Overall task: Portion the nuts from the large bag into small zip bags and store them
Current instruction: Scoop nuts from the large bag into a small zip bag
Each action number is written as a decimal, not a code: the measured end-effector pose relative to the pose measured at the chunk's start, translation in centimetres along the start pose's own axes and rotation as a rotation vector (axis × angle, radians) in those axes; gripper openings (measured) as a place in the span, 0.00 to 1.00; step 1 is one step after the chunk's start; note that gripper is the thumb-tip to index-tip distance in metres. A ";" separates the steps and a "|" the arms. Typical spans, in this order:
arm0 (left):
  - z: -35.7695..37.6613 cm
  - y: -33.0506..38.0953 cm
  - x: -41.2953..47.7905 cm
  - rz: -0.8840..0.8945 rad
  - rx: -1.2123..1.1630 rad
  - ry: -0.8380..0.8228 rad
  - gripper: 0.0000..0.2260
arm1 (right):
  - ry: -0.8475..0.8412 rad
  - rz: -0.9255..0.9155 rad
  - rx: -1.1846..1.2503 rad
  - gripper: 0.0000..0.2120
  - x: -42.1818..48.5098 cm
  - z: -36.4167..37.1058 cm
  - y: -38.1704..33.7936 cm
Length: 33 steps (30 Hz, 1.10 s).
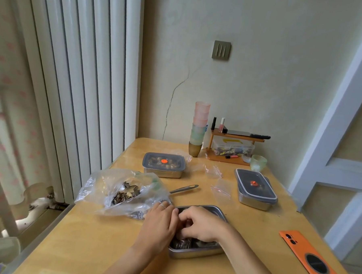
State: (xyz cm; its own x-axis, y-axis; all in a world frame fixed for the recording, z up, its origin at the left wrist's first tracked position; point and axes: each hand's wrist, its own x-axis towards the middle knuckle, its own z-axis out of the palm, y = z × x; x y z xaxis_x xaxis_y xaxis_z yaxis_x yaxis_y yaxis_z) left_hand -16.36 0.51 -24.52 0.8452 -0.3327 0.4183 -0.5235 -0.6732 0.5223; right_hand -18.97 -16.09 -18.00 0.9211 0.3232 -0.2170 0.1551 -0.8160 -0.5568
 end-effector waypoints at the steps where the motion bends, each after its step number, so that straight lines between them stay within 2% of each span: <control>1: 0.1 -0.1 0.0 -0.002 0.005 -0.003 0.22 | -0.012 0.003 0.009 0.12 0.0 -0.1 0.1; 4: 0.1 -0.2 0.1 0.001 0.027 -0.024 0.21 | -0.091 -0.007 0.025 0.06 -0.1 -1.3 0.3; 6: -0.1 -0.2 0.3 0.017 0.053 -0.045 0.21 | -0.035 0.003 0.115 0.06 0.1 -3.0 0.7; 8: -0.4 -0.2 0.4 0.036 0.085 -0.058 0.21 | 0.193 0.051 0.169 0.06 1.4 -5.1 2.0; 10: -0.6 -0.2 0.3 0.052 0.103 -0.058 0.22 | 0.472 0.178 0.065 0.07 3.9 -6.8 4.5; 12: -0.5 -0.3 0.2 0.063 0.115 -0.055 0.22 | 0.631 0.322 -0.084 0.10 6.8 -7.5 7.8; 15: -0.1 -0.6 0.2 0.073 0.107 -0.063 0.20 | 0.651 0.505 -0.256 0.08 9.3 -7.0 11.7; 18: -0.1 -0.8 0.4 0.082 0.110 -0.090 0.19 | 0.612 0.595 -0.396 0.06 10.2 -6.1 13.6; 21: -0.3 -0.8 0.5 0.088 0.119 -0.109 0.16 | 0.637 0.587 -0.472 0.06 10.5 -5.7 13.6; 24: -0.3 -0.7 0.6 0.087 0.136 -0.110 0.18 | 0.694 0.614 -0.448 0.07 10.5 -5.6 13.0; 28: -0.3 -1.0 0.8 0.118 0.133 -0.087 0.20 | 0.919 0.560 -0.411 0.06 9.6 -5.9 10.8; 30: -0.7 -1.1 1.1 0.142 0.088 -0.013 0.19 | 1.019 0.450 -0.293 0.10 9.3 -5.7 8.7; 31: -1.1 -1.0 1.2 0.147 0.044 0.036 0.18 | 1.017 0.402 -0.208 0.12 9.2 -5.5 7.4; 33: -2.1 -0.8 1.7 0.122 -0.053 0.115 0.15 | 0.894 0.356 -0.004 0.14 9.4 -5.1 4.9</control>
State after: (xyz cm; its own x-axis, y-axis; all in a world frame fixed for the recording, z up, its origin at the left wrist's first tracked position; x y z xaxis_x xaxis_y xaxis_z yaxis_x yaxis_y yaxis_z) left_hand -14.72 1.88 -22.68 0.7585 -0.3306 0.5616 -0.6293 -0.5954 0.4994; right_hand -7.70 -19.46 -18.65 0.8459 -0.4272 0.3194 -0.1865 -0.7979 -0.5731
